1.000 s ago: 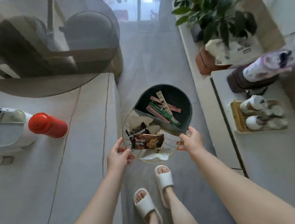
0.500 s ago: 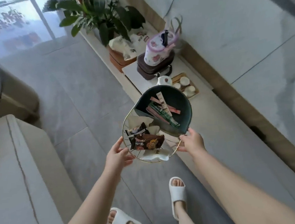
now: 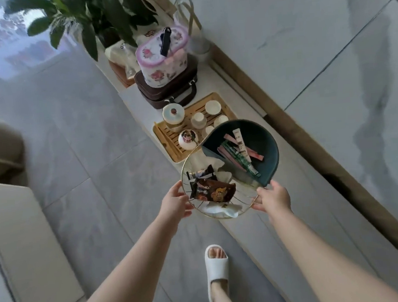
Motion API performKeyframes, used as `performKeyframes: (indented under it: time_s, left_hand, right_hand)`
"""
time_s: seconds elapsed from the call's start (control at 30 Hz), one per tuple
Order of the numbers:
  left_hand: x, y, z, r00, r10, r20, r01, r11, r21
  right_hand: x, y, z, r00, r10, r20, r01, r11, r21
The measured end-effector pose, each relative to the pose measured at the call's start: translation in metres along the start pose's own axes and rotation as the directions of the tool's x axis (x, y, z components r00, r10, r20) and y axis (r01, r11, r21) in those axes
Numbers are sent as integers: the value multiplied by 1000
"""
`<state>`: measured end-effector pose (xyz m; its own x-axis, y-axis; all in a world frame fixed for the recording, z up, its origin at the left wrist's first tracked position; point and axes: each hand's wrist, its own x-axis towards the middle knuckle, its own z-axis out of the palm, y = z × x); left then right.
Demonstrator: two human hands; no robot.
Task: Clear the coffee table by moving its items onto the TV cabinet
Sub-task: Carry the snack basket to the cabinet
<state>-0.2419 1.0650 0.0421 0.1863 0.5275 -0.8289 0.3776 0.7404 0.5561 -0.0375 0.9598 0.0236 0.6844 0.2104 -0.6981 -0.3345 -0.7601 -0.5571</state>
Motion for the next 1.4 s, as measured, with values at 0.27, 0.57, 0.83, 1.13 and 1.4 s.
performKeyframes:
  time_s: [0.27,0.57,0.83,1.13,1.4]
  left_hand:
    - [41,3,63,999,-31,-27,31,1000,0]
    - [70,-9,78,996,-89,-21,84,980,-182]
    - [83,-13,80,997,-73,25,75,989,-127]
    - [62,-25,57,998,-43,41,44,999,-15]
    - [10,-63,-21,997,-71,-43,75,993,95]
  right_hand:
    - [67,5,-13,998,56,-3,-56,998,16]
    - [94,23,0,997,74,1,-74,994,80]
    - [110,24,3,998,65,0,-65,997,49]
    - [86,7,4,978,142,150,-109,972,-207]
    - [-28,8,53,875,-81,478,389,704,-594]
